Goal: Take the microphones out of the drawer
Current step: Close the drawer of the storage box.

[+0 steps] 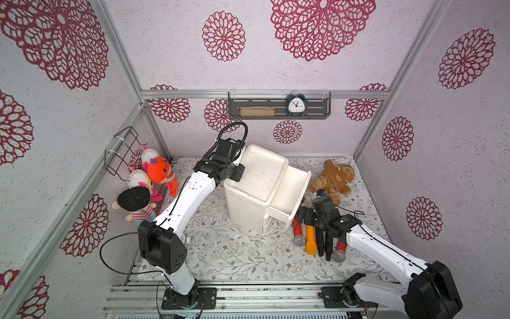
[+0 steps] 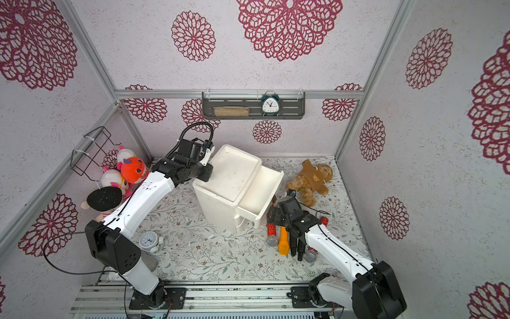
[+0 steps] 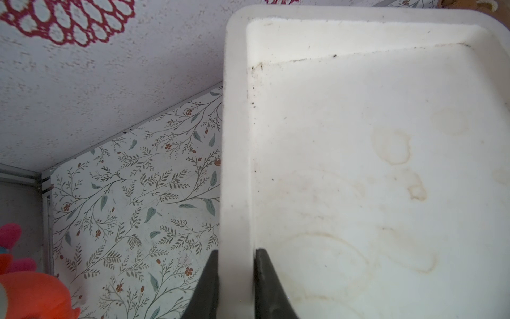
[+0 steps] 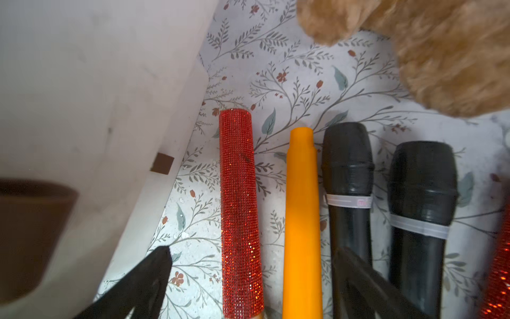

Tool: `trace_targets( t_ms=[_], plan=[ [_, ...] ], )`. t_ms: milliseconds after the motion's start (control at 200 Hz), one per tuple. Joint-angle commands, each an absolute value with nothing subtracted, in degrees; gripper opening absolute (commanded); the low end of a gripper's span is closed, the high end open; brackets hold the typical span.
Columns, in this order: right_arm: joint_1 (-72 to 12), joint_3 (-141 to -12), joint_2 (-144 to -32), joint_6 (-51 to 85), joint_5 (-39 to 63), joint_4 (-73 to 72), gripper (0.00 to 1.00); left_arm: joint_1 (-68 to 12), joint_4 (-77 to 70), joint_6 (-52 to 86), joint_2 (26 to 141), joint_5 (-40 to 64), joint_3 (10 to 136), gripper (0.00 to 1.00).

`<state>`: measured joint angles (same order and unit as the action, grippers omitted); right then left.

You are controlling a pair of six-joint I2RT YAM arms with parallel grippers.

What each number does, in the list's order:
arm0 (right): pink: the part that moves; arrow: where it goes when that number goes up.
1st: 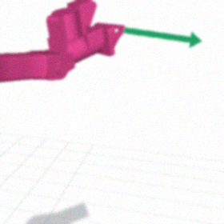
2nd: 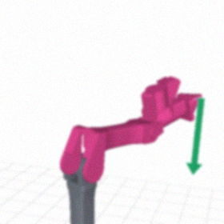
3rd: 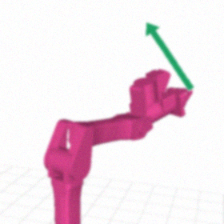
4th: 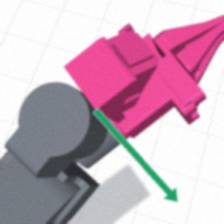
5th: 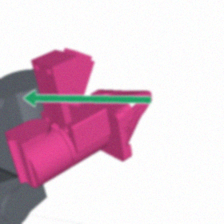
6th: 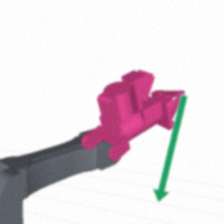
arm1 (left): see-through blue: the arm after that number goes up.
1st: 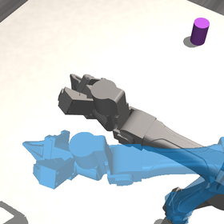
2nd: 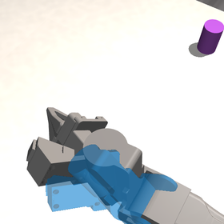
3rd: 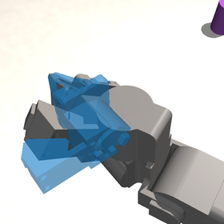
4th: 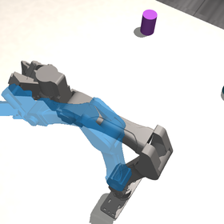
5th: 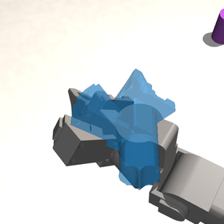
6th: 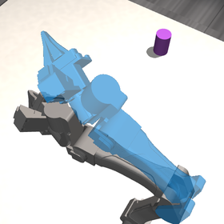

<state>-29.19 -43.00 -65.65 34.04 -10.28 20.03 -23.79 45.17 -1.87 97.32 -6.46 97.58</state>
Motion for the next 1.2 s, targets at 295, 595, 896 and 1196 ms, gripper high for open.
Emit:
trace_targets(
  t_ms=[295,595,896,1196],
  plan=[
    [-21.82,-48.8,-63.66,26.84,-7.48,24.99,0.99,-23.9,53.7,-7.14,100.28,-8.63,96.05,0.01],
    [-21.43,-53.42,-68.65,23.93,-2.94,22.42,0.99,-23.91,53.77,-7.75,99.71,-8.09,95.64,0.01],
    [-21.59,-56.96,-72.65,23.1,0.97,19.17,0.99,-23.91,53.14,-7.91,99.96,-6.86,95.71,0.02],
    [-22.84,-60.34,-76.76,23.19,2.43,16.83,0.99,-23.93,53.16,-8.26,100.13,-7.01,95.72,0.02]
  ],
)
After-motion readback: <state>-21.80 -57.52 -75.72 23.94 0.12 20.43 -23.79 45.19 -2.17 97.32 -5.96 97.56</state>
